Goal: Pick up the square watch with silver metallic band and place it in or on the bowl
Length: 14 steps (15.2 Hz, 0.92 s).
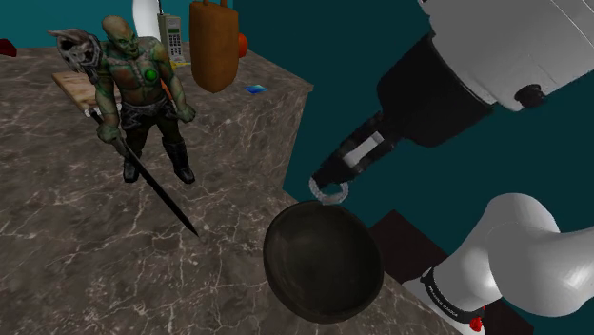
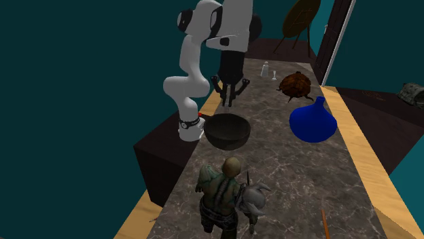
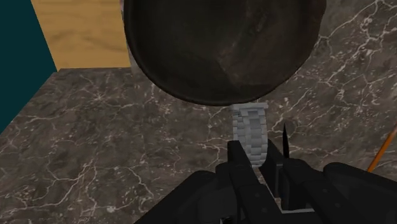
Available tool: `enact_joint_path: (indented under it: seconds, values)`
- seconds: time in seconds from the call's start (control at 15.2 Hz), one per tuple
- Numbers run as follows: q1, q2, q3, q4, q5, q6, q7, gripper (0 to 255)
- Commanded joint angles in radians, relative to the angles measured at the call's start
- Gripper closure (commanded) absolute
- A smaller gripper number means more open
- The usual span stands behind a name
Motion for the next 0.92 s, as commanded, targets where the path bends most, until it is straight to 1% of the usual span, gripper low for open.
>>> enact_joint_path:
  seconds: [0.0,0.13,0.86]
  values:
    - [0.034,-0.067,-0.003,-0.023,0.019,-0.047,0.016,255]
    - [0.069,-0.13,-0.002,-0.043,0.037,-0.091,0.036,255]
    - [0.095,-0.153,0.041,-0.198,0.072,0.039,0.052,255]
